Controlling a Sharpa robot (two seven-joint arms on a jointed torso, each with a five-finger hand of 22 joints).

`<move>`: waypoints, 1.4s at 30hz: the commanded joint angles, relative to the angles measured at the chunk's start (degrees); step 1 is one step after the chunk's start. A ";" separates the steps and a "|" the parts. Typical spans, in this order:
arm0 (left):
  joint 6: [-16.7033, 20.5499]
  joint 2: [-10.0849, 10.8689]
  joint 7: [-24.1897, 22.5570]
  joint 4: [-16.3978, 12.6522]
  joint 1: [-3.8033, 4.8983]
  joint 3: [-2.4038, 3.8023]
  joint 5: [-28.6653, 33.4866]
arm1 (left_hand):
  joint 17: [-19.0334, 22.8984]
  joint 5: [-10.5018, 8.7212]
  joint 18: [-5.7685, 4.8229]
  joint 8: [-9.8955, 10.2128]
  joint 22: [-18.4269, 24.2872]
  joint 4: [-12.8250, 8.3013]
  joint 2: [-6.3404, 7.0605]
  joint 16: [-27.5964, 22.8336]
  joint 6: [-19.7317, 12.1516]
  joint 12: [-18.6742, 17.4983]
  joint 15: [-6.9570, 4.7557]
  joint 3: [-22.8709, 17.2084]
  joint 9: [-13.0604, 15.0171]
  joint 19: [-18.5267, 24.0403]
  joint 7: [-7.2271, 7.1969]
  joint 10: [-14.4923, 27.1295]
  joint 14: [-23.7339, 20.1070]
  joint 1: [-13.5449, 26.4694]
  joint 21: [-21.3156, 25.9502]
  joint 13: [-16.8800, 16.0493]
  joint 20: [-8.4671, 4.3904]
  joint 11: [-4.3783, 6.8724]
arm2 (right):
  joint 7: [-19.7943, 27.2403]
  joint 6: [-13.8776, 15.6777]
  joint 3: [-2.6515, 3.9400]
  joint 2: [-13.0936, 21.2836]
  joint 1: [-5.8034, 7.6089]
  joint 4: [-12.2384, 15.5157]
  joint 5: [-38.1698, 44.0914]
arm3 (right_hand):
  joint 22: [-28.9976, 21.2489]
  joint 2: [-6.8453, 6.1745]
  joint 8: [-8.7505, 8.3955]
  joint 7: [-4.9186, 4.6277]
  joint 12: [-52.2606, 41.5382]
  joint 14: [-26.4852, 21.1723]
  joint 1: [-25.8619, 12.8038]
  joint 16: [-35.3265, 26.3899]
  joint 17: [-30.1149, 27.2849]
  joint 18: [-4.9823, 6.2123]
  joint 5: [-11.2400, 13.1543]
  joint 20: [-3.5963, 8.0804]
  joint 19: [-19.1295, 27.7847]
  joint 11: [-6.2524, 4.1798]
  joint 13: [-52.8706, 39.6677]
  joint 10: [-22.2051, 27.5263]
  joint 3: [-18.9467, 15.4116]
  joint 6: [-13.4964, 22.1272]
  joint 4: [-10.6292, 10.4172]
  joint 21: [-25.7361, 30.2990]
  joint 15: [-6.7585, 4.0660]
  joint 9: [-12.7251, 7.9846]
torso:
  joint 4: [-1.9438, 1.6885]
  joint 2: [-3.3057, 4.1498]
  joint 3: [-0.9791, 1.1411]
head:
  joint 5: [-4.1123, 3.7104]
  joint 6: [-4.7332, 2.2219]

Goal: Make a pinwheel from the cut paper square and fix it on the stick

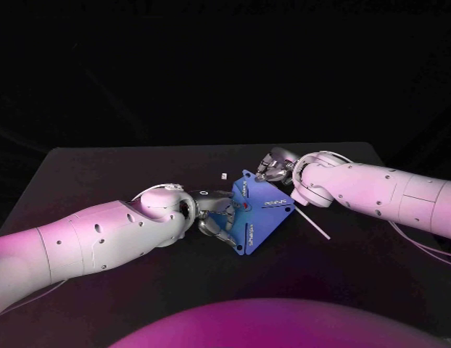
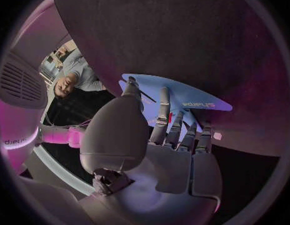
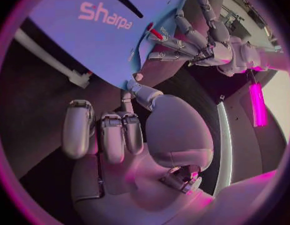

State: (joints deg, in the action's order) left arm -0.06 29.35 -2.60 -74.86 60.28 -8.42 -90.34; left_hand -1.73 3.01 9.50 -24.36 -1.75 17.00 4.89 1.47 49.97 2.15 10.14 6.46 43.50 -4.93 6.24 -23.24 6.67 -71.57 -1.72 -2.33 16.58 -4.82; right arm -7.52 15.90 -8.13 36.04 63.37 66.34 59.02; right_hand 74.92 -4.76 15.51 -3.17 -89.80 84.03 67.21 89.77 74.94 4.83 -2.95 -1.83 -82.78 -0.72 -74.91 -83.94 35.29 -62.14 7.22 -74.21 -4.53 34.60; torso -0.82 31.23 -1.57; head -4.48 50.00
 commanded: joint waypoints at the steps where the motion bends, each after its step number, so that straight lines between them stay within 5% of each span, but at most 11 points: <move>1: -0.21 0.00 0.18 -0.07 0.00 -0.02 0.19 | 0.04 -0.24 0.08 0.21 -0.08 0.13 -0.16 -0.25 0.03 0.04 0.14 -0.27 0.05 0.30 0.42 0.36 -0.05 -0.05 -0.17 0.04 0.03 -0.17 | 4.33 5.10 -0.11 0.53 -0.61 1.49 12.44 | 3.35 -0.33 0.20 0.29 -0.20 5.97 0.11 0.23 15.06 -1.02 0.16 0.21 -0.20 -0.46 -15.09 -6.06 -0.02 -0.78 0.44 -0.21 -0.13 1.87 | -0.01 0.00 0.01 | 0.03 0.00; 16: 0.05 0.25 0.20 -0.39 0.00 -0.02 0.20 | 0.05 -0.24 0.09 0.26 -0.09 0.13 -0.27 -0.25 -0.07 0.04 0.13 -0.37 0.10 0.29 0.51 0.50 -0.07 -0.13 -0.19 0.05 0.04 -0.25 | 7.19 15.40 -0.25 2.90 -3.15 6.61 28.69 | 4.06 -0.74 0.35 0.38 -0.20 5.97 -0.12 0.23 15.06 -1.23 0.15 0.23 -0.63 -0.56 -15.09 -6.06 0.26 -1.02 0.84 -1.10 -0.13 2.08 | 0.00 0.01 0.01 | -0.16 0.00; 27: 1.46 0.49 -0.15 -0.82 -0.01 -0.02 0.19 | 0.02 -0.24 0.10 0.28 -0.12 0.12 -0.25 -0.22 -0.11 0.05 0.11 -0.40 0.13 0.22 0.54 0.51 0.06 -0.21 -0.23 0.04 0.03 -0.30 | 8.62 18.48 -0.33 4.63 -5.57 10.28 33.33 | 4.04 -0.90 0.35 0.40 -0.20 5.97 -0.20 0.23 15.06 -1.22 0.15 0.24 -0.61 -0.57 -15.09 -6.06 0.33 -1.07 0.95 -1.05 -0.14 2.09 | 0.00 0.03 0.05 | -0.42 0.00; 42: 0.70 0.51 -0.12 -0.64 -0.02 -0.02 0.26 | 0.01 -0.24 0.12 0.29 -0.12 0.12 -0.19 -0.21 -0.12 0.07 0.08 -0.43 0.17 0.22 0.57 0.45 0.08 -0.33 -0.23 0.03 0.02 -0.34 | 10.08 21.08 -0.37 5.85 -7.70 10.50 36.00 | 3.11 -1.30 -0.01 0.18 -0.20 5.97 -0.35 0.23 15.06 -0.88 0.01 0.31 0.01 -0.39 -15.09 -6.06 0.80 -0.95 1.43 0.29 -0.28 1.87 | 0.07 0.01 0.18 | -0.73 0.00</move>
State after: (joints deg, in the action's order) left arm 0.89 29.91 -2.68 -75.55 60.24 -8.46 -90.27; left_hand -1.73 3.01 9.49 -24.37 -1.80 17.16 4.89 1.47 49.77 2.16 10.14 6.31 43.60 -4.94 6.44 -22.95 6.67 -71.56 -1.72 -2.32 16.58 -5.11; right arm 1.32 35.58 -8.47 41.84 55.80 76.79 92.95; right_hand 74.95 -5.47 15.73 -3.37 -89.80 84.03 66.96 89.77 74.92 3.94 -2.73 -1.63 -82.99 -0.92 -74.90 -84.15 36.08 -62.34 8.31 -74.11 -4.52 34.67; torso -0.76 31.25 -1.42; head -5.19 50.00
